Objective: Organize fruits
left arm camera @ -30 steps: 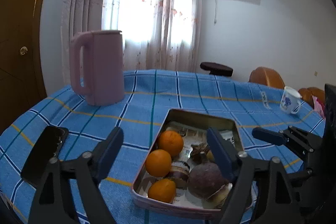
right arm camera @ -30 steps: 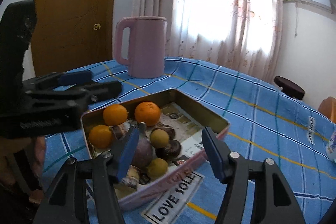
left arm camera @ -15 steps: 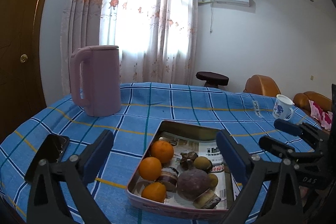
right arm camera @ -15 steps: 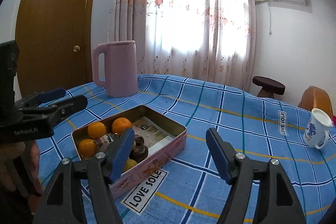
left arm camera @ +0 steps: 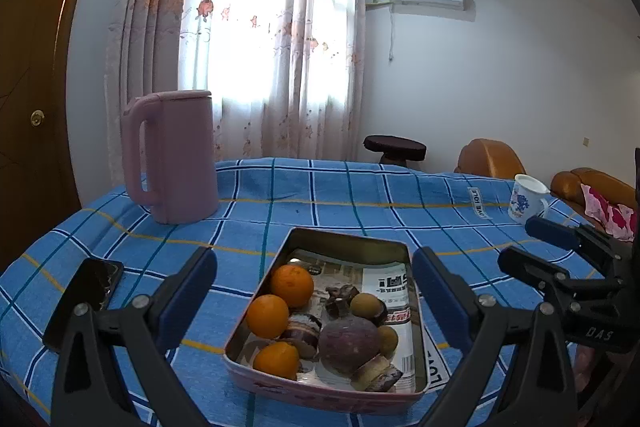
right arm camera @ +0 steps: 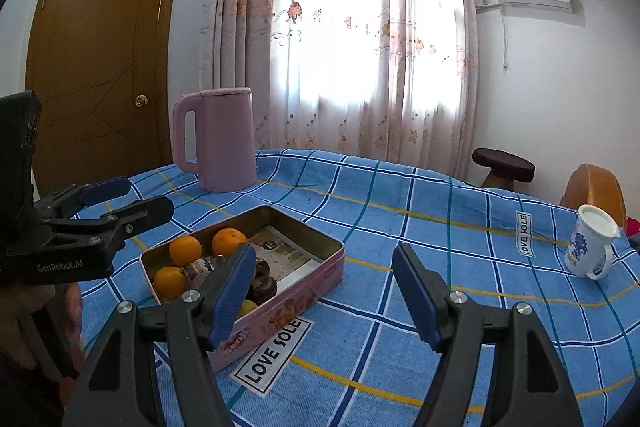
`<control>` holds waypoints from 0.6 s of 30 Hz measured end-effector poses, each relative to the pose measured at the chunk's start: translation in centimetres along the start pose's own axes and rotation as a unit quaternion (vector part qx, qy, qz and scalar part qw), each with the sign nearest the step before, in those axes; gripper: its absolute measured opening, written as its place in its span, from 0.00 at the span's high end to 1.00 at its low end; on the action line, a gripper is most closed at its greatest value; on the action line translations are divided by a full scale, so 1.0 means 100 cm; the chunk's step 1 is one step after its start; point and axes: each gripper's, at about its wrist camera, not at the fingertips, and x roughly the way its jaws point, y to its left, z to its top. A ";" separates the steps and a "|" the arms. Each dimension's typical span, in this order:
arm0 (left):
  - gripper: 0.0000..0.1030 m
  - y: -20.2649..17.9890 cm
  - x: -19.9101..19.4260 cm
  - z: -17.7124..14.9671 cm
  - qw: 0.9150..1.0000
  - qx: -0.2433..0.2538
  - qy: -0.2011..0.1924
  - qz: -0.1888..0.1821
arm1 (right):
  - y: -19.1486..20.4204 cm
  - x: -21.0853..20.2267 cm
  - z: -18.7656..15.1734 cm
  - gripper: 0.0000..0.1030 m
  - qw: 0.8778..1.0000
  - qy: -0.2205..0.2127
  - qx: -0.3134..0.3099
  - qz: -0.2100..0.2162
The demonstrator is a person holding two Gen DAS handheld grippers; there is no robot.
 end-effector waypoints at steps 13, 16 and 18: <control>0.00 -0.009 -0.002 0.001 1.000 0.007 -0.002 -0.001 | -0.002 -0.012 0.003 0.30 1.000 -0.011 -0.001 -0.004; 0.00 -0.011 -0.002 0.001 1.000 0.009 0.000 -0.002 | -0.003 -0.015 0.004 0.30 1.000 -0.014 0.000 -0.006; 0.00 -0.012 -0.001 0.001 1.000 0.010 0.001 -0.002 | -0.004 -0.018 0.005 0.30 1.000 -0.018 0.000 -0.008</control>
